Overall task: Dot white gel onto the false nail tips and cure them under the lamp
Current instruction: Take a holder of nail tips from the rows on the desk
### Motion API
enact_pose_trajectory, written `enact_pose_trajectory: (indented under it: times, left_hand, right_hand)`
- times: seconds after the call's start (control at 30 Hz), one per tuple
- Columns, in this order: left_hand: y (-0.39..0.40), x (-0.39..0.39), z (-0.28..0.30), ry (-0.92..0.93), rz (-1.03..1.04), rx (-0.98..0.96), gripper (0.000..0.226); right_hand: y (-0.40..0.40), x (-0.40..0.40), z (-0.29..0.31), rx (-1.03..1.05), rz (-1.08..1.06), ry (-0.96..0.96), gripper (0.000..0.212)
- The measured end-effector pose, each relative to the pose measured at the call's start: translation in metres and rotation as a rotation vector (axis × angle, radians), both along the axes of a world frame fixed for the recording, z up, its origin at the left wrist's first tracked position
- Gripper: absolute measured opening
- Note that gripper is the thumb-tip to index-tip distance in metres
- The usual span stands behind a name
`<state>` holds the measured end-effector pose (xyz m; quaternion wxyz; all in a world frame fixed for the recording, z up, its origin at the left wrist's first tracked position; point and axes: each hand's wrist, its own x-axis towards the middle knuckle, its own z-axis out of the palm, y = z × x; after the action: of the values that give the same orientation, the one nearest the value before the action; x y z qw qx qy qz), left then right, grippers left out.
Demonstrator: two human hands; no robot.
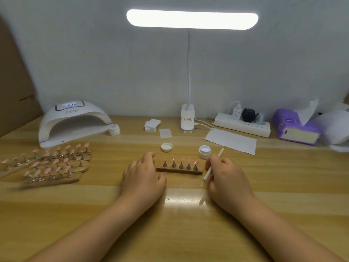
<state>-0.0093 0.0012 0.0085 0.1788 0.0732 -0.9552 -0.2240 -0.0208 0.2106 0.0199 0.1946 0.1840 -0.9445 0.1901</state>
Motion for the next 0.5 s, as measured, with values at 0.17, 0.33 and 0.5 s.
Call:
enact_pose_trajectory:
  times: [0.17, 0.33, 0.5]
  left_hand:
    - [-0.002, -0.001, -0.001, 0.066, -0.042, 0.045, 0.047]
    - [0.000, 0.001, 0.000, 0.095, -0.073, 0.048, 0.044]
    - [0.005, 0.007, 0.010, 0.320, -0.196, 0.112, 0.027]
  right_hand:
    - [0.003, -0.004, -0.001, -0.114, -0.025, 0.014, 0.046]
    - [0.002, -0.006, -0.004, -0.213, -0.013, -0.034, 0.068]
    - [0.001, -0.005, 0.002, -0.309, 0.088, -0.044, 0.076]
